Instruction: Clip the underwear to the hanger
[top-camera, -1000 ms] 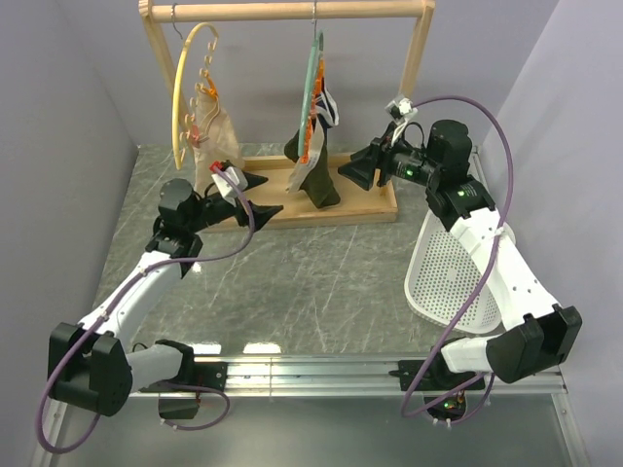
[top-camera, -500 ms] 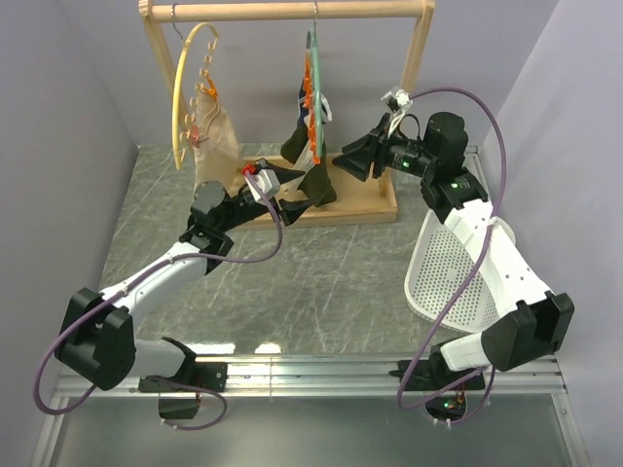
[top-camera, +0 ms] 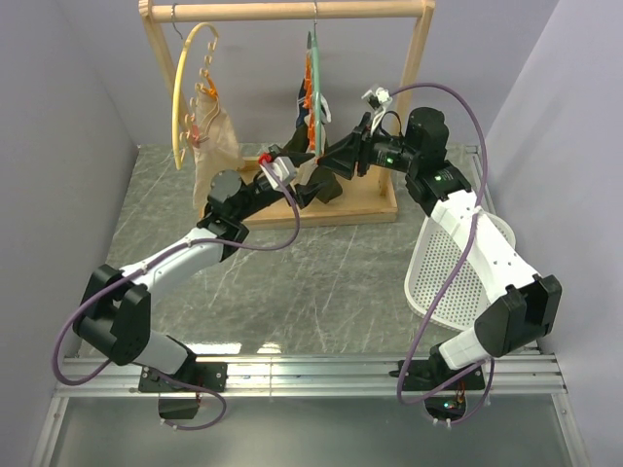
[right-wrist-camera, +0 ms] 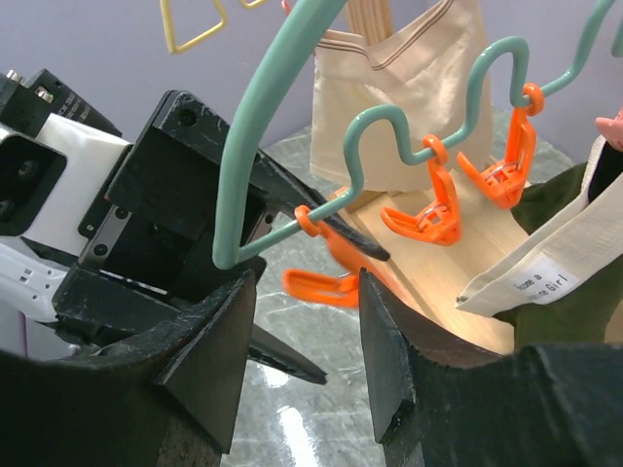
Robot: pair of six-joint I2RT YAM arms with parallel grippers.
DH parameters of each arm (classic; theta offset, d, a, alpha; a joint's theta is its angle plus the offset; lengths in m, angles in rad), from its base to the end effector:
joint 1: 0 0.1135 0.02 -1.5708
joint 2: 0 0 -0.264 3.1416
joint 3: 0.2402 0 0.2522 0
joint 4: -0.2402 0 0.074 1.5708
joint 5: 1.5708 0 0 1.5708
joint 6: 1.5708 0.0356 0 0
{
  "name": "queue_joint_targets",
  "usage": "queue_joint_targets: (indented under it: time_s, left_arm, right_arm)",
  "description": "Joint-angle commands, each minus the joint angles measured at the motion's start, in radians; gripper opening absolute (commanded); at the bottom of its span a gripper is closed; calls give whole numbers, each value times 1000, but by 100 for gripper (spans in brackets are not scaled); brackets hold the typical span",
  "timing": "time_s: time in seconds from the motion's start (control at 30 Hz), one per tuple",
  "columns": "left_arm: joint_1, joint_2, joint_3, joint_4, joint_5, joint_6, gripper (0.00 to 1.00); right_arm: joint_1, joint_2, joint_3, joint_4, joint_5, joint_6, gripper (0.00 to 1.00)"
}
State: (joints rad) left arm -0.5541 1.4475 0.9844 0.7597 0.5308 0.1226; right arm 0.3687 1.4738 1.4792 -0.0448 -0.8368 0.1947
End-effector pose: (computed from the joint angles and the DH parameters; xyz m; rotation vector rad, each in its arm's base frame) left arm 0.2742 -0.1909 0.3503 0.8594 1.0405 -0.7028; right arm 0.3047 0.1461 0.4337 -0.8074 1.5102 1.0934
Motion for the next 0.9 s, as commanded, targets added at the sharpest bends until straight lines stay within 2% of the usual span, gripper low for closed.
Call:
queue_joint_targets:
  time_s: [0.0, 0.23, 0.57, 0.77, 0.87]
  left_arm:
    - [-7, 20, 65, 58, -14, 31, 68]
    - [-7, 36, 77, 67, -20, 34, 59]
    - [-7, 11, 56, 64, 0, 26, 32]
    - [-6, 5, 56, 55, 23, 14, 29]
    - [-1, -6, 56, 44, 53, -6, 26]
  right_arm:
    - [9, -1, 55, 43, -10, 15, 54]
    - [15, 10, 62, 71, -13, 40, 53]
    - [16, -10, 30, 89, -30, 26, 52]
    - [15, -27, 19, 97, -70, -26, 56]
    - [13, -21, 47, 53, -132, -131, 59]
